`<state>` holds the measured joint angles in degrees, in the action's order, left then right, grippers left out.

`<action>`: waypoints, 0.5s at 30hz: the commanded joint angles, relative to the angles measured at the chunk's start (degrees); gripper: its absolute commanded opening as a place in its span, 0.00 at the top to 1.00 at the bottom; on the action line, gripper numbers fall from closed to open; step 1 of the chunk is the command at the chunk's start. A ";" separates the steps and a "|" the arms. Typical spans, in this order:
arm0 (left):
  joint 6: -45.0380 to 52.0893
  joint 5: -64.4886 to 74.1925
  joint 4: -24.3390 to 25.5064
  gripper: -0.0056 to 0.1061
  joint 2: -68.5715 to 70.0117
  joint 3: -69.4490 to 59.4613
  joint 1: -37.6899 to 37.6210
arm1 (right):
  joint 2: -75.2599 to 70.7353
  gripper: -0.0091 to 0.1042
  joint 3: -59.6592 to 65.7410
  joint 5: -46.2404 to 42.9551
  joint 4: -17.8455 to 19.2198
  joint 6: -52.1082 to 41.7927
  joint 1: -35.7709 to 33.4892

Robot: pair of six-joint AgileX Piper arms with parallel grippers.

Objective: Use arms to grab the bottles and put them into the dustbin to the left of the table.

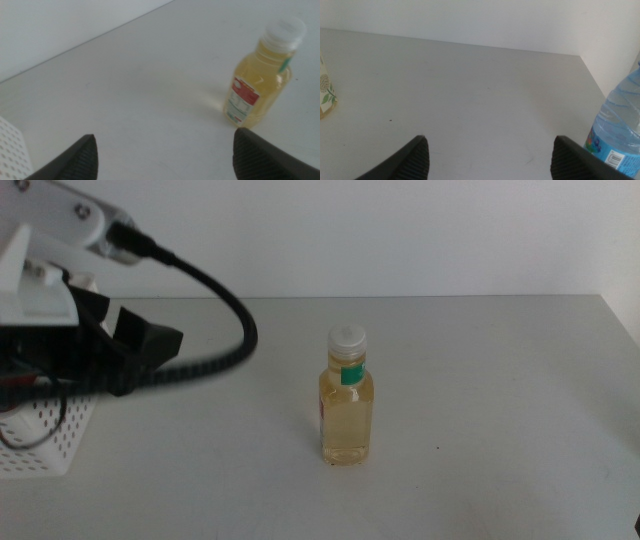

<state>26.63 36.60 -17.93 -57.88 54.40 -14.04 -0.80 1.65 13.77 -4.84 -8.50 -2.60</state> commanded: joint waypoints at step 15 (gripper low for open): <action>-31.08 -44.32 15.45 0.13 8.80 -33.66 -18.59 | -1.19 0.38 -0.55 -4.10 0.69 -0.22 0.26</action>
<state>-3.37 0.44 -2.62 -49.77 20.75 -31.99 -0.80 1.65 13.77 -4.84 -8.50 -2.60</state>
